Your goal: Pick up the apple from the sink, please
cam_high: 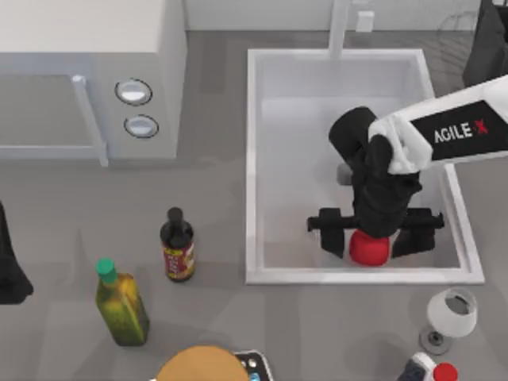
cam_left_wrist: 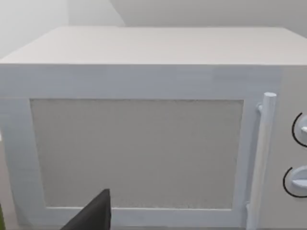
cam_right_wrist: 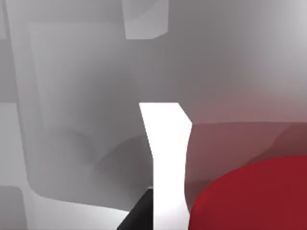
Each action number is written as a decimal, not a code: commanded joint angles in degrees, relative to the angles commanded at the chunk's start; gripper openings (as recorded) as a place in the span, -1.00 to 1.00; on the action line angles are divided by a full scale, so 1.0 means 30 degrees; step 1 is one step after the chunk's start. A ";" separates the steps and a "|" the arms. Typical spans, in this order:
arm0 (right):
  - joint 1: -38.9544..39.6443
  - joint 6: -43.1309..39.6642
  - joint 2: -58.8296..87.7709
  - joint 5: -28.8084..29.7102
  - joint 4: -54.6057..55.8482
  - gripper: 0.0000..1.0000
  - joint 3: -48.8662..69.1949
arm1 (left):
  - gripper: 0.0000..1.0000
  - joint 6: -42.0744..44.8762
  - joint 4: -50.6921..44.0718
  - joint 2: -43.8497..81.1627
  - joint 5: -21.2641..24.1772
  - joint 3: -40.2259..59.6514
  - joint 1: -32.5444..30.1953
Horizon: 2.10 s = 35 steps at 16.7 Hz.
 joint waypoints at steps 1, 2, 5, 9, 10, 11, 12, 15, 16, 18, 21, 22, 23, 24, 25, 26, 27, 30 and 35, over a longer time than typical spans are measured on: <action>0.0000 0.0000 0.0000 0.0000 0.0000 -0.66 0.0000 | 1.00 0.0000 0.0000 0.0000 0.0000 0.0000 0.0000; 0.0000 0.0000 0.0000 0.0000 0.0000 -0.81 0.0000 | 1.00 0.0000 0.0000 0.0000 0.0000 0.0000 0.0000; 0.0000 0.0000 0.0000 0.0000 0.0000 -1.00 0.0000 | 1.00 0.0000 0.0000 0.0000 0.0000 0.0000 0.0000; 0.0000 0.0000 0.0000 0.0000 0.0000 -1.00 0.0000 | 1.00 0.0000 0.0000 0.0000 0.0000 0.0000 0.0000; 0.0000 0.0000 0.0000 0.0000 0.0000 -1.00 0.0000 | 1.00 0.0000 0.0000 0.0000 0.0000 0.0000 0.0000; 0.0000 0.0000 0.0000 0.0000 0.0000 -1.00 0.0000 | 1.00 0.0000 0.0000 0.0000 0.0000 0.0000 0.0000; -0.0042 -0.0231 -0.1246 0.0417 -0.0687 -1.00 0.0310 | 1.00 0.0000 0.0000 0.0000 0.0000 0.0000 0.0000; -0.0027 -0.0218 -0.1357 0.0416 -0.1393 -1.00 0.0987 | 1.00 0.0000 0.0000 0.0000 0.0000 0.0000 0.0000; -0.0018 -0.0210 -0.1469 0.0415 -0.2024 -1.00 0.1552 | 1.00 0.0000 0.0000 0.0000 0.0000 0.0000 0.0000; -0.0002 -0.0200 -0.1833 0.0411 -0.3906 -1.00 0.3065 | 1.00 0.0000 0.0000 0.0000 0.0000 0.0000 0.0000; 0.0001 -0.0209 -0.2685 0.0401 -0.8039 -1.00 0.5952 | 1.00 0.0000 0.0000 0.0000 0.0000 0.0000 0.0000; -0.0006 -0.0221 -0.3042 0.0397 -0.9592 -1.00 0.6982 | 1.00 0.0000 0.0000 0.0000 0.0000 0.0000 0.0000; -0.0018 -0.0237 -0.3422 0.0393 -1.1135 -1.00 0.7999 | 1.00 0.0000 0.0000 0.0000 0.0000 0.0000 0.0000; -0.0034 -0.0257 -0.3813 0.0389 -1.2592 -1.00 0.8975 | 1.00 0.0000 0.0000 0.0000 0.0000 0.0000 0.0000; -0.0051 -0.0280 -0.4201 0.0384 -1.3926 -1.00 0.9892 | 1.00 0.0000 0.0000 0.0000 0.0000 0.0000 0.0000; -0.0071 -0.0303 -0.4574 0.0380 -1.5059 -1.00 1.0717 | 1.00 0.0000 0.0000 0.0000 0.0000 0.0000 0.0000; -0.0091 -0.0328 -0.4921 0.0376 -1.6007 -1.00 1.1449 | 1.00 0.0000 0.0000 0.0000 0.0000 0.0000 0.0000; -0.0140 -0.0383 -0.5628 0.0368 -1.7606 -1.00 1.2798 | 1.00 0.0000 0.0000 0.0000 0.0000 0.0000 0.0000; -0.0066 -0.0353 -0.5655 0.0358 -1.7687 -1.00 1.2873 | 1.00 0.0000 0.0000 0.0000 0.0000 0.0000 0.0000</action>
